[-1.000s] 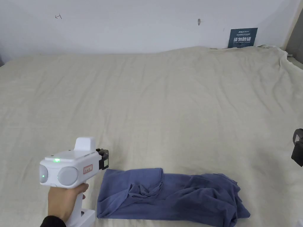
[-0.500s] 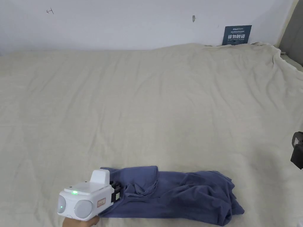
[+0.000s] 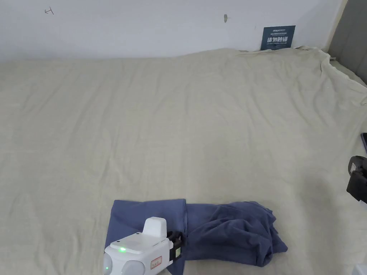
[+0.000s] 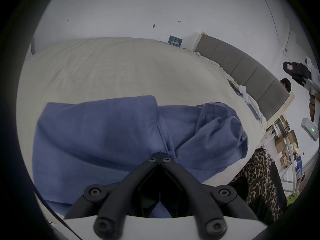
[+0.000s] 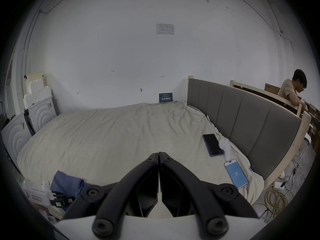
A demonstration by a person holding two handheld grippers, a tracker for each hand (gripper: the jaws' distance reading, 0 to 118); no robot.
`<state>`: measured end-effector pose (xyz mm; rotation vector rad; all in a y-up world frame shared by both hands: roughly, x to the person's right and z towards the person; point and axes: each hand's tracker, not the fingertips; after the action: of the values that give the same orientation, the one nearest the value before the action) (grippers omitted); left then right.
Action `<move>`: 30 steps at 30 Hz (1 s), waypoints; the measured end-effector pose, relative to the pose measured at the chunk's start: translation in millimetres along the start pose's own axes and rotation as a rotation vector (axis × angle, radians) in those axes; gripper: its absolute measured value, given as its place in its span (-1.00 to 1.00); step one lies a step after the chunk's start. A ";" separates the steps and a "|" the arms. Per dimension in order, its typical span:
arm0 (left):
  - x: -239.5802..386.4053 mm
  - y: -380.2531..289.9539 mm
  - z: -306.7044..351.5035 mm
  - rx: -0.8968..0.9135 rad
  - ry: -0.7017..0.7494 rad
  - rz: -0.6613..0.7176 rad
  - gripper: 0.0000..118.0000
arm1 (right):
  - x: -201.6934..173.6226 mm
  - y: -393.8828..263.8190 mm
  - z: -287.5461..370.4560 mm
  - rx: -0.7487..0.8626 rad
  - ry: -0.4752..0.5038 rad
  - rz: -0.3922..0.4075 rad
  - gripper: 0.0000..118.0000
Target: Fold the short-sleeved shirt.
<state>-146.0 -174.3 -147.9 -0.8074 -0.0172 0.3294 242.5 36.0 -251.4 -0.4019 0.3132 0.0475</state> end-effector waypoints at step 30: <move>-162.5 87.1 85.1 -0.109 0.143 0.285 0.50 | -25.4 7.5 -15.1 -0.007 0.041 0.022 -1.00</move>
<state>-336.7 -106.2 -133.0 -0.9418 0.2172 0.5426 213.2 37.4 -259.5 -0.4064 0.3581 0.0624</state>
